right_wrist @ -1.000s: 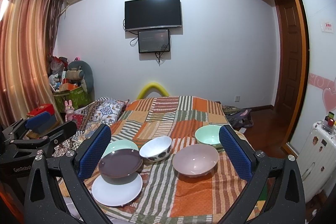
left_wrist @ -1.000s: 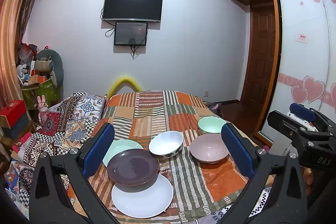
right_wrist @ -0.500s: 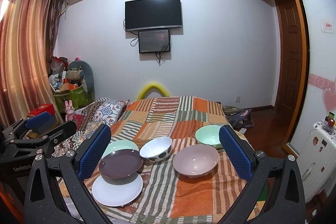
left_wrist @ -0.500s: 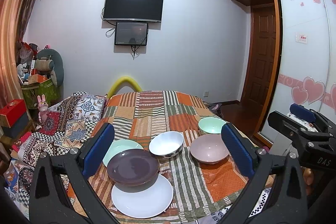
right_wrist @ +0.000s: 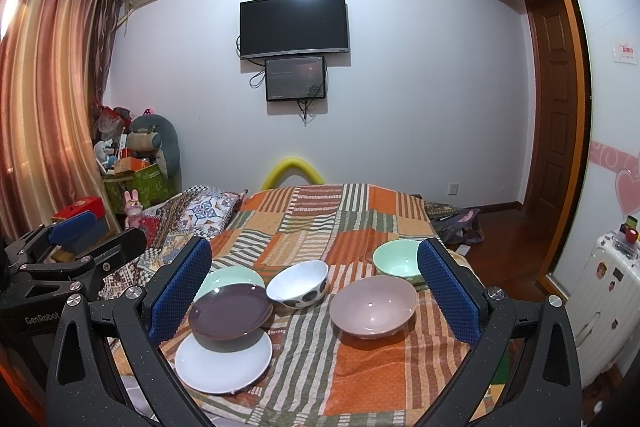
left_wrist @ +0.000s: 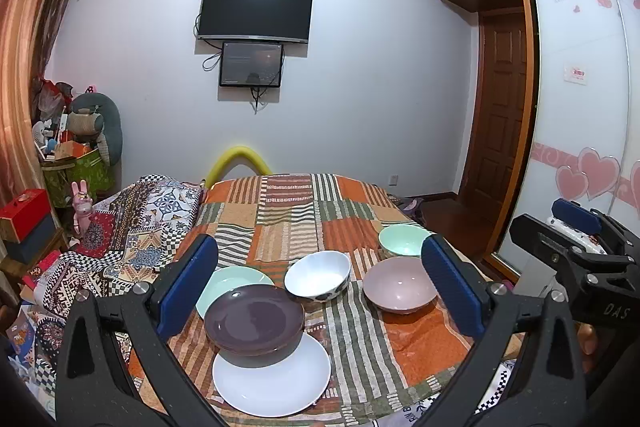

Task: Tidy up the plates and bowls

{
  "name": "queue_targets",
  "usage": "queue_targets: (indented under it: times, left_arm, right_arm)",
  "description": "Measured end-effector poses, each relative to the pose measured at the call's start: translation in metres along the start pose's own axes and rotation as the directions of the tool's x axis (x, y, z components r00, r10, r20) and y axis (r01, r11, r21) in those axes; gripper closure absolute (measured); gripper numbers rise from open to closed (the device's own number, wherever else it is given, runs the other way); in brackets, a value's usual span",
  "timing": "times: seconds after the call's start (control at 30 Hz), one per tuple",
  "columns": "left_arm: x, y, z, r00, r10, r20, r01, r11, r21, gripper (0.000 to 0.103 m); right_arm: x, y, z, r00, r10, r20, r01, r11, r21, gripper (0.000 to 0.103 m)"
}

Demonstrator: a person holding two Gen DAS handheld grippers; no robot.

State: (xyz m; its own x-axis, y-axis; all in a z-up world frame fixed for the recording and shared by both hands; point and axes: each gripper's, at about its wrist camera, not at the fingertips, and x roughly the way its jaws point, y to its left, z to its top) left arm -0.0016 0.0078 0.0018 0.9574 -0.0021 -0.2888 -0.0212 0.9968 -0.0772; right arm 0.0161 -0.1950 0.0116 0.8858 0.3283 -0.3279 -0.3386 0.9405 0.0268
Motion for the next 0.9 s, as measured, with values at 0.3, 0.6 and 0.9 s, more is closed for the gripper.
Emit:
queue_targets:
  times: [0.3,0.6,0.9]
  left_arm:
    - [0.009,0.008,-0.004,1.0,-0.01,-0.018,0.01,1.0,-0.012,0.0]
    - [0.034,0.022,-0.016,0.998,0.014,-0.061,-0.016,0.999,-0.031,0.0]
    - [0.065,0.058,-0.031,0.989,0.029,-0.144,-0.045,0.993,-0.111,0.015]
  right_arm:
    - [0.012,0.003,-0.004,1.0,0.009,-0.029,-0.009,1.0,0.0,0.001]
    - [0.038,0.007,-0.017,0.995,0.015,-0.095,-0.015,1.0,-0.004,0.001]
    - [0.073,0.011,-0.03,0.984,0.02,-0.175,-0.019,1.0,0.009,0.008]
